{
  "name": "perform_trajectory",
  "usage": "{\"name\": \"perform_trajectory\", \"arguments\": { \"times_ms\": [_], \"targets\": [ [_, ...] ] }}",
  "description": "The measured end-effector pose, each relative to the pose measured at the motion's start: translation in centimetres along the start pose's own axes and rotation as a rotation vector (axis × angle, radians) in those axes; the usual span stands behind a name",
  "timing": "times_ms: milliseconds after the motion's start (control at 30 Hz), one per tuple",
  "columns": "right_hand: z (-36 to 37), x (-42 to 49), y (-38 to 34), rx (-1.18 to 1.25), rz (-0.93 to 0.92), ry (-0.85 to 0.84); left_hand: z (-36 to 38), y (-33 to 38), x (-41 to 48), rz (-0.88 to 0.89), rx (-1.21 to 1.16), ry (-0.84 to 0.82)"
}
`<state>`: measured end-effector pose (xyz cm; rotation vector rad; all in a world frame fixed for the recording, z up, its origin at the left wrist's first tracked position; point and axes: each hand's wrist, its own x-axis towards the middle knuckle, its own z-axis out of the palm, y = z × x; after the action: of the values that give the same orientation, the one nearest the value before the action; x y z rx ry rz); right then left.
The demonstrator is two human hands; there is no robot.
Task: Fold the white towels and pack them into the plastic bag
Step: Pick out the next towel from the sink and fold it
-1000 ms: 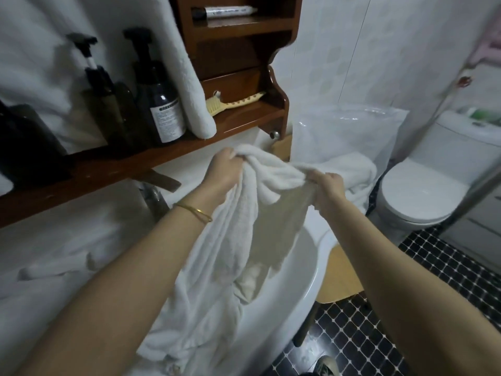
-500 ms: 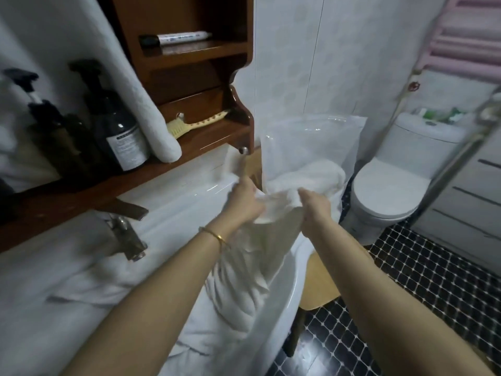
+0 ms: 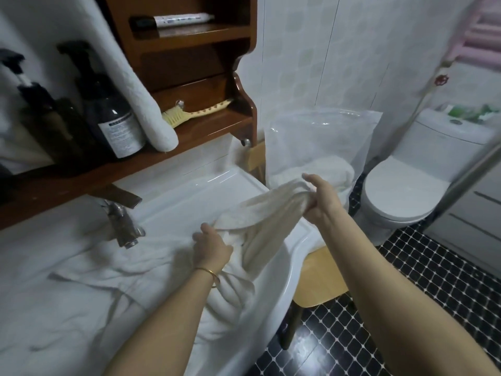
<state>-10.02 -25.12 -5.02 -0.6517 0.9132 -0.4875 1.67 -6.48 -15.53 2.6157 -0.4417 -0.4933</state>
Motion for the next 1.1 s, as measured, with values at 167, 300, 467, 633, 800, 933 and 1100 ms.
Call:
{"name": "perform_trajectory", "arguments": {
  "times_ms": [167,300,467,633,800,933,1100],
  "targets": [
    [-1.2,2.2,1.0,-0.384,-0.229,0.151,-1.8,-1.4,1.7,-0.046,-0.190,-0.011],
    [-2.1,3.9,1.4,-0.853,-0.442,0.322,-7.2,3.4,4.2,0.039,-0.535,0.189],
    [-0.6,2.7,6.4,-1.518,-0.888,0.084,-11.6,8.8,5.4,0.383,-0.337,0.145],
    [-1.8,3.4,14.7,-1.965,-0.313,-0.523,-8.4,4.9,4.7,0.424,0.244,0.028],
    [-2.6,4.3,17.2,-2.140,-0.231,-0.598,-5.7,-0.7,4.0,0.104,0.341,0.115],
    [-2.0,5.0,18.7,-2.179,-0.186,-0.684,-3.2,-4.0,2.8,-0.098,0.164,0.108],
    [-2.3,4.9,21.6,-2.240,-0.060,-0.935,-0.5,-4.8,1.6,0.103,-0.140,-0.159]
  ]
}}
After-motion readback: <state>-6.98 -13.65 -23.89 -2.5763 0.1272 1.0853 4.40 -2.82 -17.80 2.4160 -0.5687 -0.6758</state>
